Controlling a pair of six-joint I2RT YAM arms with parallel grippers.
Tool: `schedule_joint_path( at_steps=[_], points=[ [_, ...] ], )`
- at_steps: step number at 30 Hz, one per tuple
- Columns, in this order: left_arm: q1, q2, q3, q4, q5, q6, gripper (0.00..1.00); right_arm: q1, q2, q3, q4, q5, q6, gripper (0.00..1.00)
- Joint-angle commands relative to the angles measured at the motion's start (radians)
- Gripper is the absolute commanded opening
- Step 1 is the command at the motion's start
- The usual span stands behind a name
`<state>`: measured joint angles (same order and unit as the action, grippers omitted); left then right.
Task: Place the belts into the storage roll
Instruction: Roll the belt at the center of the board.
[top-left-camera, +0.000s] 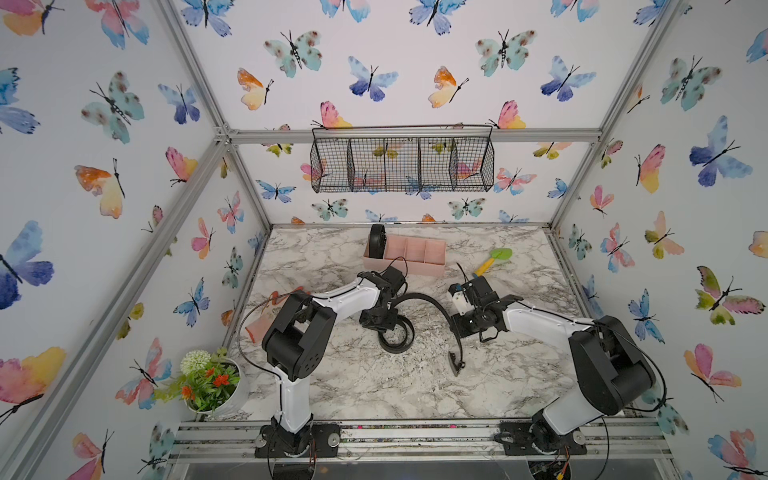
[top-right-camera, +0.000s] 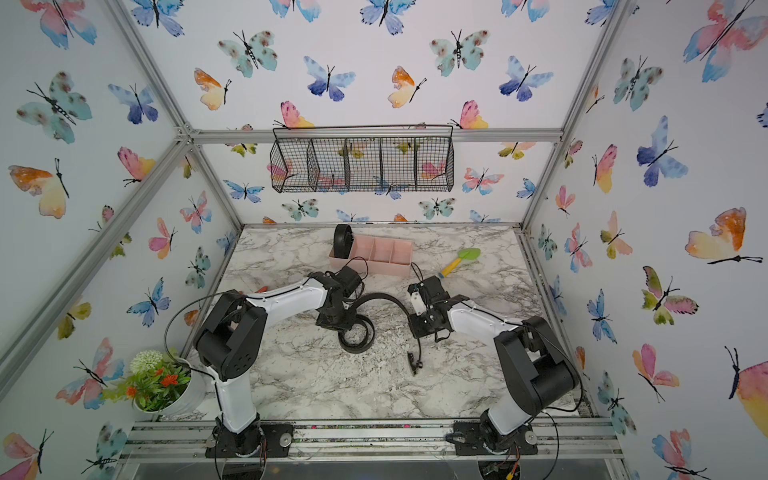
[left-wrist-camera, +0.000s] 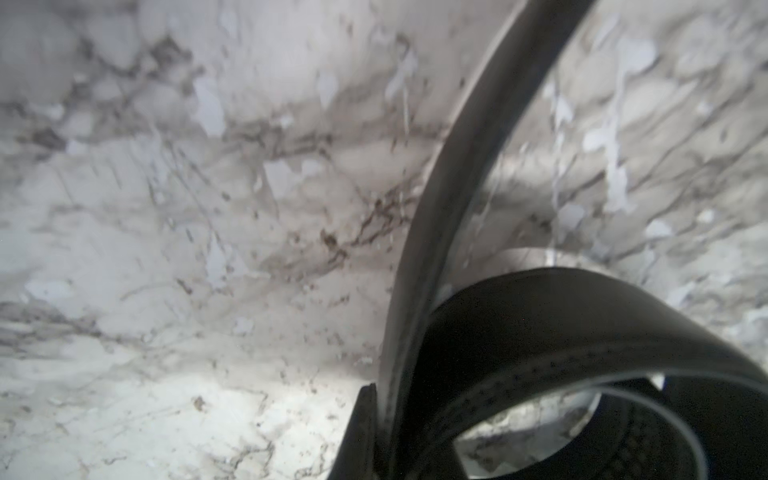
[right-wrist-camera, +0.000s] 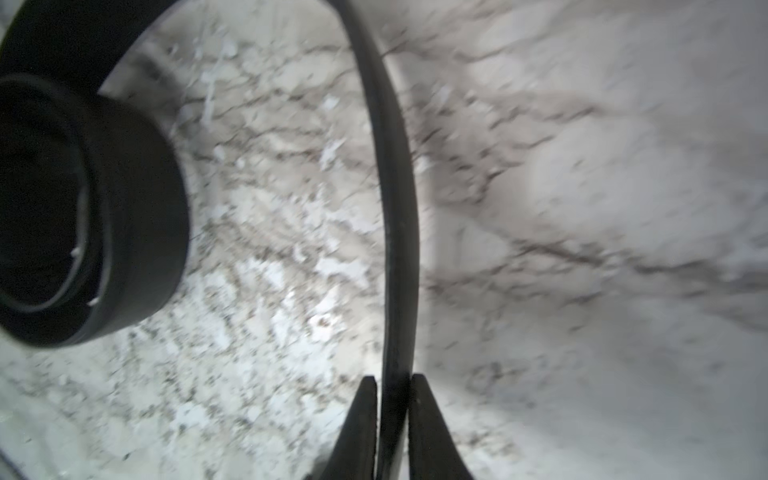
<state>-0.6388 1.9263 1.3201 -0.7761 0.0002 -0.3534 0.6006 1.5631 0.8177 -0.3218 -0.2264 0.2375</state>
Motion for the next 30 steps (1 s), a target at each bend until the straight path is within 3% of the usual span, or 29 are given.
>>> schedule_joint_path(
  at_steps=[1, 5, 8, 11, 13, 16, 25, 30],
  points=[
    [0.002, 0.052, 0.064, -0.028, -0.002, -0.029, 0.04, 0.108, -0.034, -0.065, 0.072, -0.088, 0.203, 0.14],
    [-0.003, 0.064, 0.082, -0.026, 0.013, -0.035, 0.04, 0.195, -0.038, -0.149, 0.246, -0.192, 0.341, 0.19],
    [-0.005, 0.064, 0.077, -0.027, 0.009, -0.035, 0.04, 0.218, -0.079, -0.149, 0.242, -0.177, 0.321, 0.24],
    [-0.007, 0.060, 0.066, -0.026, 0.011, -0.033, 0.04, 0.217, -0.161, -0.121, 0.150, -0.019, 0.238, 0.56],
    [-0.009, 0.060, 0.065, -0.027, 0.011, -0.034, 0.04, 0.211, -0.184, -0.088, 0.107, 0.112, 0.169, 0.67],
    [-0.016, 0.060, 0.067, -0.033, 0.010, -0.032, 0.04, 0.195, -0.139, 0.007, 0.061, 0.213, 0.057, 0.75],
    [-0.035, 0.065, 0.065, -0.048, 0.012, -0.015, 0.04, 0.115, 0.115, 0.245, 0.016, 0.318, -0.148, 0.75],
    [-0.035, 0.064, 0.071, -0.049, 0.009, -0.007, 0.05, 0.099, 0.197, 0.278, 0.020, 0.288, -0.188, 0.69]
  ],
)
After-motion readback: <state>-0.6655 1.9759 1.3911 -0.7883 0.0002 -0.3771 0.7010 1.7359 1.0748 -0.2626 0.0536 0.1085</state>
